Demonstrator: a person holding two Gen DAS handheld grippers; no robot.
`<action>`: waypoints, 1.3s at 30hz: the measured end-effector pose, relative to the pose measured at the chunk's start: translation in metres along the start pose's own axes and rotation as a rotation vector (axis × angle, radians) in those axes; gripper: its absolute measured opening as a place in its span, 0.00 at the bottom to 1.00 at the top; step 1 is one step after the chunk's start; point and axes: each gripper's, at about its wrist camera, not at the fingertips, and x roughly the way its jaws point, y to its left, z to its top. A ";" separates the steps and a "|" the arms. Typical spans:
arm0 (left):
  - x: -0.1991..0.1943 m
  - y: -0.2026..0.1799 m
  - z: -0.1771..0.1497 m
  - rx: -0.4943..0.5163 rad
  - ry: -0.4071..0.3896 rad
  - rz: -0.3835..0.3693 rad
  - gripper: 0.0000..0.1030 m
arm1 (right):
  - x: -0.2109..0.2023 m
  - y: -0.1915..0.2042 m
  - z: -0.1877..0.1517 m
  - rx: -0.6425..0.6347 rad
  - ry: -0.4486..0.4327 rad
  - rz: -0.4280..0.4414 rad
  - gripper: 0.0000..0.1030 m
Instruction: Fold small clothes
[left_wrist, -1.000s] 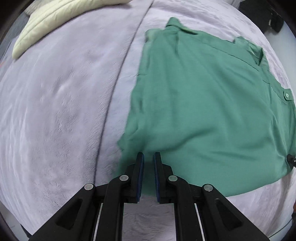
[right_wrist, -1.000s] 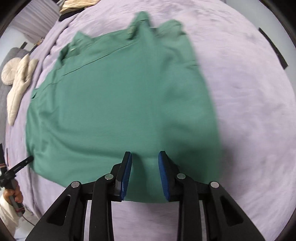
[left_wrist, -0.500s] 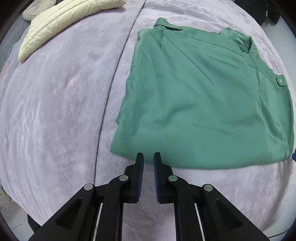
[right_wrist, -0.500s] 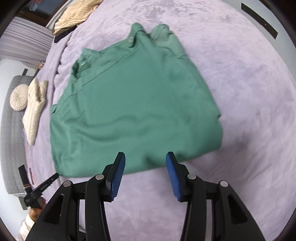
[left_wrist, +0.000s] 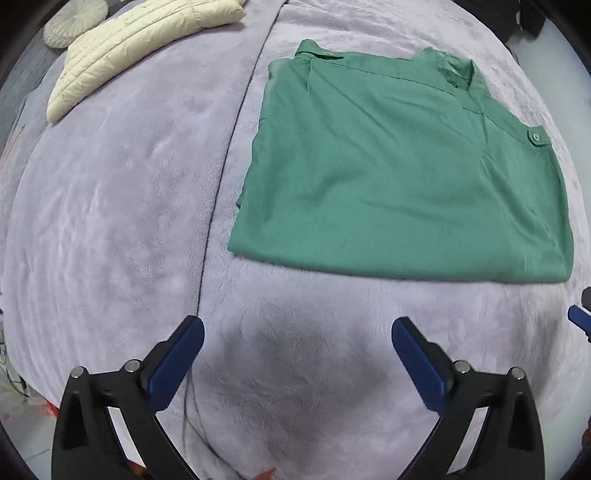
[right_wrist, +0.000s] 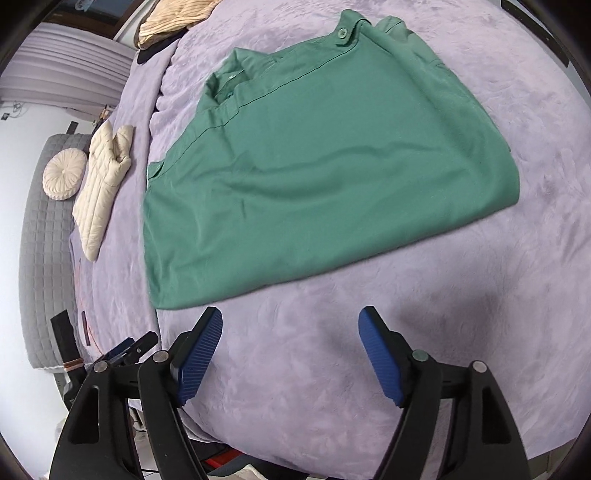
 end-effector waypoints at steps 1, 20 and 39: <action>-0.003 0.000 -0.001 0.007 0.000 -0.008 0.99 | 0.001 0.003 -0.002 -0.001 -0.002 0.000 0.77; -0.008 0.007 0.018 0.029 -0.026 -0.035 0.98 | 0.018 0.041 -0.040 0.006 0.041 0.031 1.00; 0.013 0.019 0.011 0.071 0.005 -0.054 0.99 | 0.040 0.030 -0.077 0.182 0.114 0.040 1.00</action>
